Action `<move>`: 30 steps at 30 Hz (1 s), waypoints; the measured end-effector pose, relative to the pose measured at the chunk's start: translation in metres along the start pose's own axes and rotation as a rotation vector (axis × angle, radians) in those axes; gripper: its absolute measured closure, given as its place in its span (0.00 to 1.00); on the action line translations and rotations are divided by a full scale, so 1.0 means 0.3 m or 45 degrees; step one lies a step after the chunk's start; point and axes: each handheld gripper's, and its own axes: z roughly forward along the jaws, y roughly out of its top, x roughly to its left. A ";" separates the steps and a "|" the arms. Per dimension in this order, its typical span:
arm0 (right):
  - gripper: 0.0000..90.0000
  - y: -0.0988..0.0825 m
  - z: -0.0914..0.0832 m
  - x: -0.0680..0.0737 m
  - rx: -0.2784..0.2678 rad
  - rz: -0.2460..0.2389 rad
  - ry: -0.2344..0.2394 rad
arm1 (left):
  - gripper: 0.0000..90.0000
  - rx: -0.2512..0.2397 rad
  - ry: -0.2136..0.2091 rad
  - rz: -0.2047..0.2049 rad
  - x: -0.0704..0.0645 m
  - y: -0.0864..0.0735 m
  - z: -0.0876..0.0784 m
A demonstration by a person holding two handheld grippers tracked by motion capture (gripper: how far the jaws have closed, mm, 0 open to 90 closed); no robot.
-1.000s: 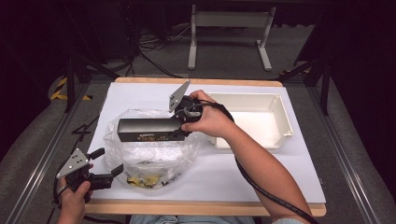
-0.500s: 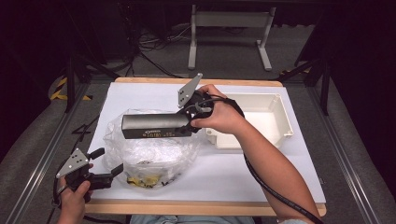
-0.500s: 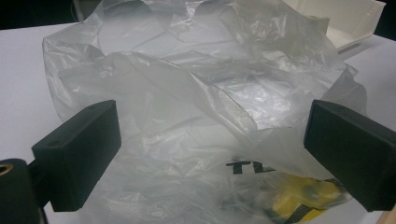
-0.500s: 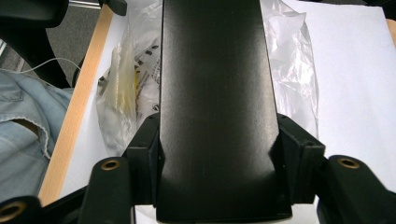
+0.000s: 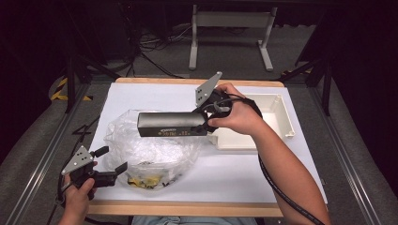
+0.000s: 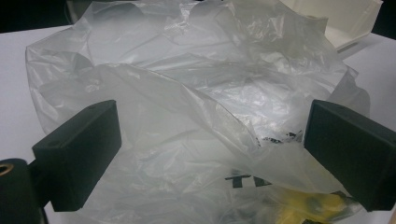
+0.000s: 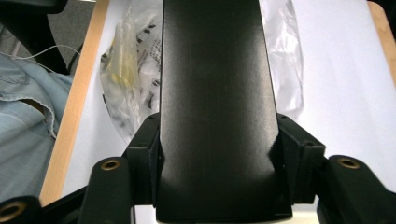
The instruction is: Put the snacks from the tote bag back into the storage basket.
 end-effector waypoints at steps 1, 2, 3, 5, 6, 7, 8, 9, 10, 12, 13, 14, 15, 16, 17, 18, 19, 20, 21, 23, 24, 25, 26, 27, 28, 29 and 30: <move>0.48 -0.006 -0.006 0.001 -0.003 0.009 -0.001 | 0.06 0.001 -0.003 0.003 0.000 0.001 0.002; 0.48 -0.013 -0.014 0.002 -0.007 0.014 -0.006 | 0.06 0.002 -0.002 0.004 -0.002 0.002 0.004; 0.48 -0.021 -0.025 0.004 -0.005 0.018 -0.015 | 0.06 0.000 -0.007 0.005 -0.002 0.003 0.006; 0.48 -0.035 -0.042 0.006 -0.002 0.026 -0.029 | 0.06 0.003 -0.006 0.004 -0.002 0.003 0.008; 0.48 -0.045 -0.052 0.007 -0.002 0.032 -0.037 | 0.06 -0.001 -0.008 0.002 -0.001 0.003 0.009; 0.48 -0.054 -0.061 0.006 -0.003 0.035 -0.041 | 0.06 -0.001 -0.008 0.004 -0.001 0.003 0.009; 0.48 -0.063 -0.072 0.006 0.000 0.043 -0.043 | 0.06 0.000 -0.008 0.005 -0.001 0.003 0.009; 0.48 -0.072 -0.081 0.005 -0.004 0.054 -0.050 | 0.06 0.004 -0.006 0.005 -0.001 0.003 0.010; 0.48 -0.083 -0.094 0.004 -0.005 0.071 -0.058 | 0.06 0.005 -0.004 0.005 -0.002 0.003 0.010; 0.48 -0.090 -0.100 0.003 -0.007 0.072 -0.066 | 0.06 0.005 -0.003 0.006 -0.002 0.003 0.010; 0.48 -0.101 -0.113 0.003 -0.005 0.086 -0.070 | 0.06 0.005 -0.003 0.006 -0.003 0.003 0.010; 0.48 -0.112 -0.125 0.000 -0.004 0.085 -0.075 | 0.06 0.006 -0.001 0.006 -0.003 0.002 0.010; 0.48 -0.122 -0.136 0.000 -0.004 0.098 -0.085 | 0.06 0.006 0.000 0.005 -0.003 0.002 0.009; 0.48 -0.131 -0.144 -0.001 -0.002 0.105 -0.093 | 0.06 0.006 -0.001 0.005 -0.003 0.002 0.009; 0.48 -0.142 -0.152 -0.003 0.002 0.109 -0.103 | 0.06 0.005 0.000 0.006 -0.003 0.002 0.008; 0.48 -0.150 -0.160 -0.003 0.007 0.120 -0.110 | 0.06 0.004 0.001 0.006 -0.003 0.002 0.008; 0.48 -0.161 -0.168 -0.005 0.010 0.128 -0.119 | 0.06 0.005 0.001 0.006 -0.003 0.002 0.008; 0.48 -0.168 -0.174 -0.006 0.012 0.133 -0.121 | 0.06 0.004 0.001 0.006 -0.003 0.002 0.008; 0.48 -0.181 -0.183 -0.008 0.014 0.147 -0.126 | 0.06 0.004 0.002 0.006 -0.003 0.002 0.008; 0.48 -0.202 -0.196 -0.012 0.016 0.170 -0.137 | 0.06 0.006 0.003 0.005 -0.003 0.002 0.008; 0.48 -0.208 -0.202 -0.014 0.019 0.176 -0.144 | 0.06 0.007 0.004 0.006 -0.002 0.002 0.009; 0.48 -0.208 -0.202 -0.014 0.019 0.176 -0.144 | 0.06 0.007 0.004 0.006 -0.002 0.002 0.009; 0.48 -0.226 -0.222 -0.018 0.020 0.188 -0.160 | 0.06 0.009 0.004 0.007 -0.002 0.001 0.009; 0.48 -0.233 -0.232 -0.020 0.018 0.198 -0.166 | 0.06 0.011 0.004 0.008 -0.002 0.001 0.009; 0.48 -0.233 -0.232 -0.020 0.018 0.198 -0.166 | 0.06 0.011 0.004 0.008 -0.002 0.001 0.009; 0.48 -0.241 -0.241 -0.022 0.018 0.205 -0.176 | 0.06 0.011 0.004 0.008 -0.002 0.001 0.009; 0.48 -0.257 -0.258 -0.026 0.021 0.217 -0.192 | 0.06 0.010 0.004 0.008 -0.002 0.001 0.009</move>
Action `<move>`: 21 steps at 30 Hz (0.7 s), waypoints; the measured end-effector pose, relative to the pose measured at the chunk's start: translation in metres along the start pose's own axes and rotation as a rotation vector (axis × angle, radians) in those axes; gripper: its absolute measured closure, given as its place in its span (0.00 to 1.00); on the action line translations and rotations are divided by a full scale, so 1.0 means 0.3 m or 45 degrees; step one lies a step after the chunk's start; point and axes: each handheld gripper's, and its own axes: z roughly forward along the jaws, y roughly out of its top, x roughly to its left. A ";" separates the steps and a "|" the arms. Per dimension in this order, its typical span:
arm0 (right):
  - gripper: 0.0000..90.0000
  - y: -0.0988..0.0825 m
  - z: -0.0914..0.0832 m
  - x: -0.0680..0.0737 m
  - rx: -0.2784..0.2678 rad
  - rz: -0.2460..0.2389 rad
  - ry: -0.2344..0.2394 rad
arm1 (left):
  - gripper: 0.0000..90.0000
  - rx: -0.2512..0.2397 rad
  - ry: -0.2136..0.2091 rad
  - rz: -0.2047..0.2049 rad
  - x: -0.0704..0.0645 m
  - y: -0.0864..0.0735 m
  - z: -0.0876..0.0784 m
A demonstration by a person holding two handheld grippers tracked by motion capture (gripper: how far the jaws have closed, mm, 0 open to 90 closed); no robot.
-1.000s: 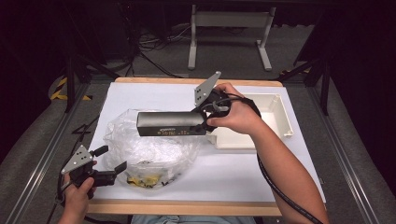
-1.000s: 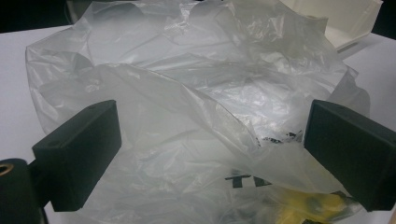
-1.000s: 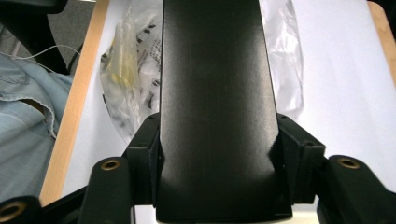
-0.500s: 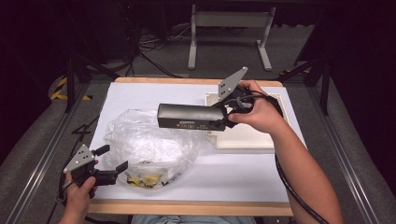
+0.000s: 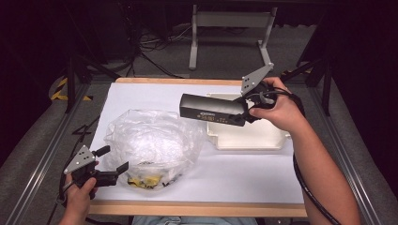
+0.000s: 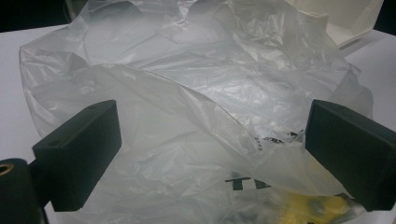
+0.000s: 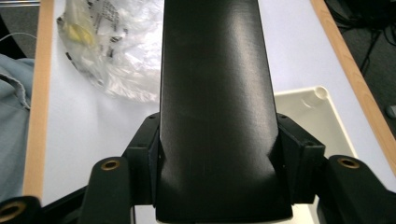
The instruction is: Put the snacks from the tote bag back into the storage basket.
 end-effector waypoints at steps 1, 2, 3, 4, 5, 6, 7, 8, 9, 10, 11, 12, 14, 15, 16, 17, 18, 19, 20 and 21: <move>0.48 0.000 0.000 0.000 0.000 0.000 0.000 | 0.06 -0.001 0.000 -0.001 0.000 0.000 0.000; 0.48 -0.008 -0.007 -0.004 0.002 0.013 -0.010 | 0.06 -0.001 0.000 -0.002 0.000 0.000 0.000; 0.48 -0.019 -0.017 -0.010 0.005 0.027 -0.020 | 0.06 0.000 -0.001 -0.002 0.001 0.000 0.000; 0.48 -0.026 -0.022 -0.014 0.006 0.035 -0.025 | 0.06 0.000 -0.001 -0.001 0.000 0.000 0.000; 0.48 -0.037 -0.031 -0.019 0.003 0.056 -0.033 | 0.06 0.001 -0.001 0.000 0.000 0.000 0.000; 0.48 -0.044 -0.035 -0.022 0.001 0.065 -0.037 | 0.06 0.003 0.000 0.002 0.000 0.000 0.000; 0.48 -0.055 -0.042 -0.027 -0.002 0.082 -0.041 | 0.06 0.003 0.000 0.002 0.000 0.000 0.001; 0.48 -0.063 -0.046 -0.032 -0.002 0.089 -0.042 | 0.06 0.003 0.000 0.002 0.000 0.000 0.001; 0.48 -0.068 -0.050 -0.035 0.000 0.098 -0.046 | 0.06 0.003 0.001 0.001 0.000 0.000 0.001; 0.48 -0.076 -0.055 -0.039 0.004 0.108 -0.054 | 0.06 0.003 0.001 -0.001 0.000 0.000 0.001; 0.48 -0.081 -0.059 -0.043 0.005 0.116 -0.060 | 0.06 0.003 0.002 -0.001 0.000 0.000 0.001; 0.48 -0.087 -0.064 -0.047 0.007 0.124 -0.066 | 0.06 0.003 0.002 -0.001 0.000 -0.001 0.000; 0.48 -0.097 -0.071 -0.055 0.006 0.137 -0.081 | 0.06 0.003 0.004 -0.001 0.000 -0.001 0.000; 0.48 -0.105 -0.076 -0.060 0.004 0.147 -0.087 | 0.06 0.004 0.004 -0.001 0.000 -0.001 -0.001; 0.48 -0.110 -0.080 -0.063 0.005 0.154 -0.092 | 0.06 0.004 0.005 0.000 0.000 -0.002 -0.001; 0.48 -0.120 -0.084 -0.069 0.006 0.162 -0.102 | 0.06 0.005 0.006 -0.001 0.000 -0.002 -0.002; 0.48 -0.127 -0.088 -0.074 0.008 0.167 -0.110 | 0.06 0.002 0.004 -0.003 0.001 -0.003 -0.002; 0.48 -0.137 -0.093 -0.080 0.016 0.176 -0.118 | 0.06 0.002 0.005 -0.007 0.000 -0.004 -0.003; 0.48 -0.137 -0.093 -0.080 0.016 0.176 -0.118 | 0.06 0.002 0.005 -0.007 0.000 -0.004 -0.003; 0.48 -0.144 -0.097 -0.086 0.020 0.183 -0.120 | 0.06 0.006 0.013 -0.008 -0.001 -0.005 -0.005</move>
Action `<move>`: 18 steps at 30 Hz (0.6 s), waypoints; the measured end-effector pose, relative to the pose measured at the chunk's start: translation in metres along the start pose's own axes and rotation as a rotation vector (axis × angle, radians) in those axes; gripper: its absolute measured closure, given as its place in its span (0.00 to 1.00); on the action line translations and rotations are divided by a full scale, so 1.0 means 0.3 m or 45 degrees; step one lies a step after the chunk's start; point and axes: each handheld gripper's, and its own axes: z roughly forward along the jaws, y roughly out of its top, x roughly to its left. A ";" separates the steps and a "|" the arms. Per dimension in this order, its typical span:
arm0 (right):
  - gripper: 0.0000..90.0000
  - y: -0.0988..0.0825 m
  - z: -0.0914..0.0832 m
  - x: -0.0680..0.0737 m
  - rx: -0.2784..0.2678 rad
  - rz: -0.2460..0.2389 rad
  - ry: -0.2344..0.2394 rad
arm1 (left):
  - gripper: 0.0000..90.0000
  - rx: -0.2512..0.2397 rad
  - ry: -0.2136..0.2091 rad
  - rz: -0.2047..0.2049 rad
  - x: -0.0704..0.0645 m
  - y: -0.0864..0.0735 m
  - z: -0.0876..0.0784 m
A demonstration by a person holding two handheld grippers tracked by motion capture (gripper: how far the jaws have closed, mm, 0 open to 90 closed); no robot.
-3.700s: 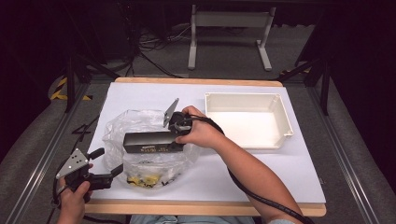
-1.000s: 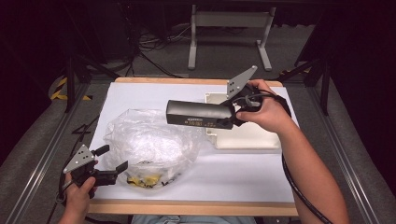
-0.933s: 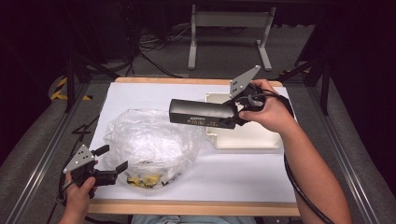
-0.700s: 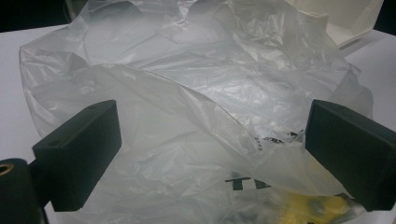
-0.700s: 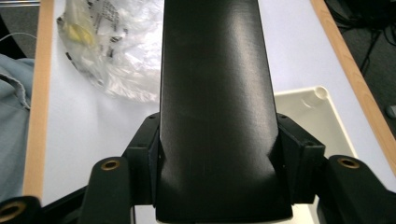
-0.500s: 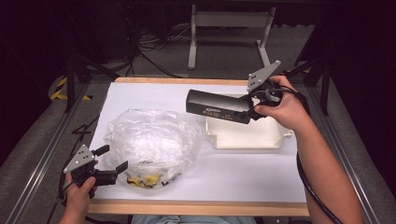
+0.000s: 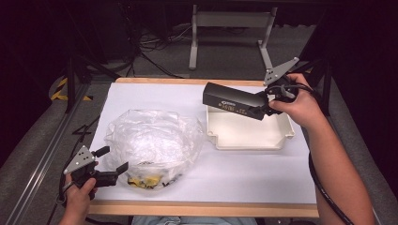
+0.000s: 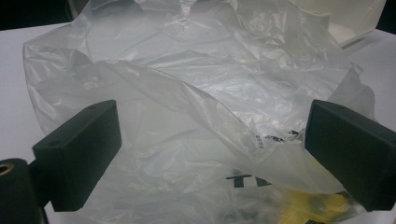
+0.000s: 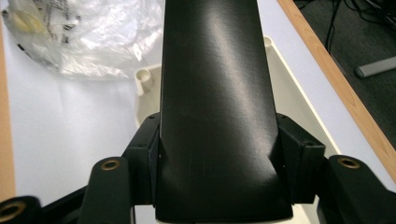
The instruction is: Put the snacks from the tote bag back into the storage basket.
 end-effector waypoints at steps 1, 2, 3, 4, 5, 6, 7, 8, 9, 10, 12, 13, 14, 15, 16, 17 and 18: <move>0.48 -0.008 -0.004 -0.013 0.004 0.006 -0.002 | 0.06 0.002 0.003 -0.001 0.000 -0.001 -0.001; 0.48 -0.012 -0.008 -0.021 0.008 0.009 -0.003 | 0.06 0.005 0.005 0.001 0.000 -0.003 -0.002; 0.48 -0.016 -0.011 -0.030 0.012 0.006 -0.007 | 0.06 0.009 0.009 -0.007 -0.002 -0.006 -0.004; 0.48 -0.020 -0.014 -0.039 0.020 0.004 -0.015 | 0.06 0.012 0.012 -0.007 -0.001 -0.008 -0.004; 0.48 -0.023 -0.015 -0.047 0.025 -0.001 -0.018 | 0.06 0.009 0.015 -0.005 -0.001 -0.010 -0.005; 0.48 -0.026 -0.017 -0.054 0.031 -0.006 -0.017 | 0.06 0.014 0.022 -0.011 -0.003 -0.012 -0.008; 0.48 -0.029 -0.019 -0.061 0.035 -0.007 -0.021 | 0.06 0.017 0.026 -0.009 -0.002 -0.014 -0.012; 0.48 -0.033 -0.022 -0.070 0.036 -0.014 -0.031 | 0.06 0.012 0.030 -0.014 -0.003 -0.016 -0.015; 0.48 -0.036 -0.025 -0.077 0.035 -0.014 -0.033 | 0.06 0.010 0.031 -0.016 -0.003 -0.018 -0.018; 0.48 -0.039 -0.028 -0.083 0.034 -0.011 -0.031 | 0.06 0.011 0.038 -0.021 -0.004 -0.019 -0.023; 0.48 -0.047 -0.030 -0.099 0.027 -0.009 -0.026 | 0.06 0.008 0.047 -0.026 -0.005 -0.022 -0.031; 0.48 -0.049 -0.029 -0.105 0.024 -0.006 -0.025 | 0.06 0.005 0.051 -0.034 -0.006 -0.025 -0.036; 0.48 -0.049 -0.029 -0.105 0.024 -0.006 -0.025 | 0.06 0.005 0.051 -0.034 -0.006 -0.025 -0.036; 0.48 -0.054 -0.029 -0.114 0.022 -0.004 -0.023 | 0.06 0.002 0.053 -0.038 -0.006 -0.028 -0.040; 0.48 -0.059 -0.029 -0.123 0.019 -0.006 -0.025 | 0.06 0.006 0.057 -0.037 -0.007 -0.029 -0.044; 0.48 -0.066 -0.028 -0.134 0.017 -0.010 -0.029 | 0.06 0.002 0.062 -0.040 -0.007 -0.033 -0.048; 0.48 -0.066 -0.028 -0.134 0.017 -0.010 -0.029 | 0.06 0.002 0.062 -0.040 -0.007 -0.033 -0.048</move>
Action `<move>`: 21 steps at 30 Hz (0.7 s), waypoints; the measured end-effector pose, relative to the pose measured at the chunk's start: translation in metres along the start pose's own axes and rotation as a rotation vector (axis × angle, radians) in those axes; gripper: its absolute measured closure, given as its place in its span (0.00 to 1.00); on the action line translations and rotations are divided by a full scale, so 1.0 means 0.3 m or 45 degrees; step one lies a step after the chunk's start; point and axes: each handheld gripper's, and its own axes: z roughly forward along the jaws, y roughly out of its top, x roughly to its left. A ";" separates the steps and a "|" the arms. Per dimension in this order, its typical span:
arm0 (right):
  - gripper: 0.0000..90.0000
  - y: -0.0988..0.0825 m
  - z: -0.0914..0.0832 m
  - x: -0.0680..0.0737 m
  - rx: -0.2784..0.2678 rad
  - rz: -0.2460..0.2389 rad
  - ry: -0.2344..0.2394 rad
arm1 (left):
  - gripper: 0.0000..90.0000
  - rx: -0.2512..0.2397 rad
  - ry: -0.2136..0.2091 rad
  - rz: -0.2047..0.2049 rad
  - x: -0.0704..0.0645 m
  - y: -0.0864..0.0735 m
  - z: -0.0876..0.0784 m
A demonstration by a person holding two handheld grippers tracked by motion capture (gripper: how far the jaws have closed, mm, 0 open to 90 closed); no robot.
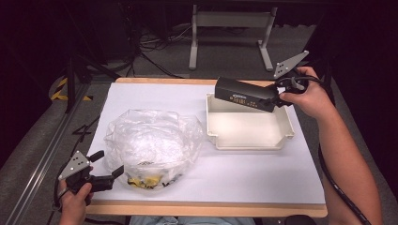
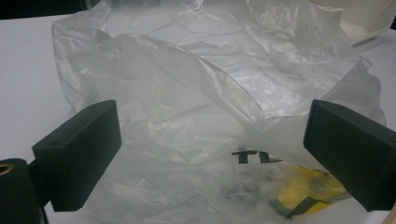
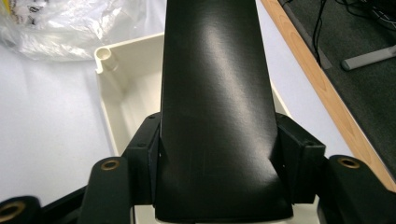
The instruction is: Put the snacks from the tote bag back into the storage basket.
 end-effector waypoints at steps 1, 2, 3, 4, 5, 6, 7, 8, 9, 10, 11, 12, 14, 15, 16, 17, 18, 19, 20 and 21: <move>0.48 -0.003 0.001 -0.006 0.000 -0.006 0.000 | 0.06 0.009 0.006 -0.001 -0.001 -0.002 -0.003; 0.48 -0.006 0.002 -0.010 0.002 -0.010 0.001 | 0.06 0.012 0.010 0.004 0.000 -0.005 -0.005; 0.48 -0.009 0.004 -0.015 0.006 -0.026 -0.002 | 0.06 0.017 0.017 0.002 0.000 -0.009 -0.008; 0.48 -0.012 0.007 -0.019 0.014 -0.030 -0.001 | 0.06 0.017 0.018 0.002 -0.001 -0.012 -0.009; 0.48 -0.015 0.010 -0.022 0.021 -0.044 -0.003 | 0.06 0.017 0.022 -0.003 -0.002 -0.014 -0.011; 0.48 -0.018 0.012 -0.024 0.029 -0.054 -0.002 | 0.06 0.023 0.028 0.001 -0.002 -0.015 -0.016; 0.48 -0.020 0.016 -0.027 0.034 -0.062 0.004 | 0.06 0.021 0.030 -0.001 -0.002 -0.016 -0.017; 0.48 -0.022 0.019 -0.028 0.037 -0.069 0.009 | 0.06 0.017 0.033 -0.004 -0.003 -0.017 -0.019; 0.48 -0.023 0.021 -0.028 0.043 -0.075 0.017 | 0.06 0.018 0.036 0.001 -0.003 -0.018 -0.021; 0.48 -0.023 0.021 -0.028 0.043 -0.075 0.017 | 0.06 0.018 0.036 0.001 -0.003 -0.018 -0.021; 0.48 -0.027 0.025 -0.027 0.047 -0.108 0.023 | 0.06 0.022 0.038 -0.002 -0.005 -0.020 -0.023; 0.48 -0.029 0.027 -0.027 0.046 -0.118 0.028 | 0.05 0.022 0.038 -0.002 -0.005 -0.020 -0.023; 0.48 -0.032 0.029 -0.026 0.045 -0.120 0.032 | 0.06 0.023 0.041 0.002 -0.007 -0.021 -0.022; 0.48 -0.035 0.032 -0.025 0.043 -0.127 0.031 | 0.05 0.030 0.038 0.006 -0.007 -0.021 -0.024; 0.48 -0.041 0.036 -0.024 0.038 -0.149 0.029 | 0.05 0.024 0.038 0.006 -0.008 -0.022 -0.023; 0.48 -0.047 0.040 -0.023 0.031 -0.153 0.027 | 0.05 0.025 0.036 0.013 -0.007 -0.021 -0.022; 0.48 -0.053 0.045 -0.022 0.028 -0.155 0.033 | 0.05 0.022 0.035 0.009 -0.009 -0.021 -0.022; 0.48 -0.063 0.053 -0.022 0.024 -0.176 0.034 | 0.05 0.022 0.034 0.009 -0.009 -0.021 -0.021; 0.48 -0.069 0.058 -0.021 0.027 -0.180 0.040 | 0.05 0.022 0.033 0.011 -0.008 -0.021 -0.020; 0.48 -0.075 0.064 -0.021 0.026 -0.189 0.042 | 0.05 0.021 0.032 0.011 -0.008 -0.020 -0.019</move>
